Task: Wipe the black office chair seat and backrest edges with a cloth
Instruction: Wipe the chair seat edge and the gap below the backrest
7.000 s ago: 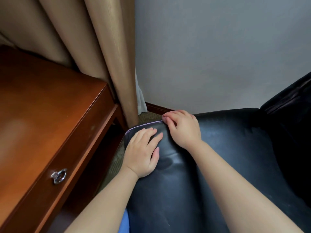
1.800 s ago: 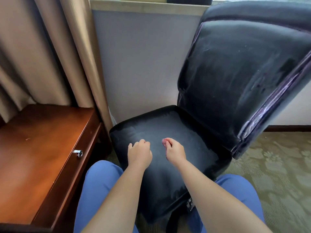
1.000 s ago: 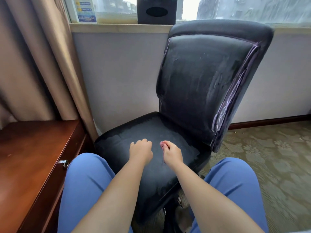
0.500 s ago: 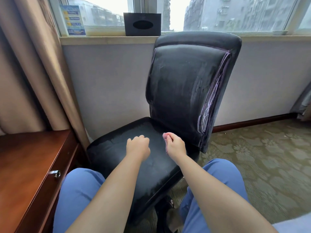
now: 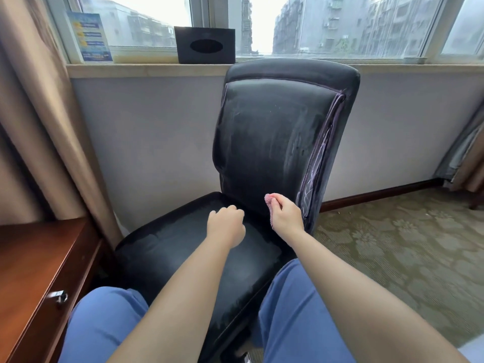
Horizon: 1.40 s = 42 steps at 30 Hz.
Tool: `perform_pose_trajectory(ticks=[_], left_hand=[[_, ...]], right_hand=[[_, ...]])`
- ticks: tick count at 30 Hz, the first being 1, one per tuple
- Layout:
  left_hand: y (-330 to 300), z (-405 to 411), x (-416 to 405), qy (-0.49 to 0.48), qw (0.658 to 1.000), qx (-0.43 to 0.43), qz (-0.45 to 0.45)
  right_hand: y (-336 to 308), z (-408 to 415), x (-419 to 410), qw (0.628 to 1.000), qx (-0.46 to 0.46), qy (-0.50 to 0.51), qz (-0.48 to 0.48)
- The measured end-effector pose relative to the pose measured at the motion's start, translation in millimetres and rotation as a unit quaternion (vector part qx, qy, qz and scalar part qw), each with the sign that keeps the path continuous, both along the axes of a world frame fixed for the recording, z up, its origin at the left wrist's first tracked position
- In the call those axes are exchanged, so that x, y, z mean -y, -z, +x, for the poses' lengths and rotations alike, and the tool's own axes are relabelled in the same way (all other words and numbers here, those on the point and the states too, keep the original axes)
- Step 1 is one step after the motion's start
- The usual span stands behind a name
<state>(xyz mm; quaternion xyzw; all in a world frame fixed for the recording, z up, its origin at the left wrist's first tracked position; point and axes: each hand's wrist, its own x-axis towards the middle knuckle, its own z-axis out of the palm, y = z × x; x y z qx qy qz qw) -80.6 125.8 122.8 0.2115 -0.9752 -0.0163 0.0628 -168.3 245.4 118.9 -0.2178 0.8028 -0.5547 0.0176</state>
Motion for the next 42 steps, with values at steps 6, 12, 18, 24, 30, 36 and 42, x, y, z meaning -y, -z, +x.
perform_pose_trajectory(ticks=[6, 12, 18, 24, 30, 36, 42], left_hand=[[5.9, -21.4, -2.5, 0.024, 1.0, -0.009, 0.005], [29.2, -20.7, -3.6, 0.031, 0.999, 0.016, 0.021], [73.7, 0.0, 15.4, -0.003, 0.992, 0.1, 0.074], [131.6, 42.9, 30.4, -0.012, 0.972, 0.189, 0.138], [160.7, 90.4, 52.1, -0.025, 0.969, 0.181, 0.165], [171.2, 109.3, 73.7, -0.012, 0.969, 0.139, 0.204], [178.2, 110.9, 87.3, -0.026, 0.968, 0.108, 0.223]], right_hand=[[7.8, -16.1, -1.3, 1.0, -0.005, 0.011, -0.002], [35.5, -14.8, -1.4, 0.998, 0.051, 0.034, -0.035], [97.7, 11.2, 12.8, 0.988, 0.141, 0.056, -0.017], [155.4, 58.3, 26.9, 0.991, 0.131, 0.021, 0.023], [193.8, 96.0, 35.5, 0.991, -0.003, -0.074, 0.113], [235.5, 135.4, 46.0, 0.969, -0.118, -0.138, 0.167], [239.5, 146.2, 56.7, 0.949, -0.216, -0.107, 0.205]])
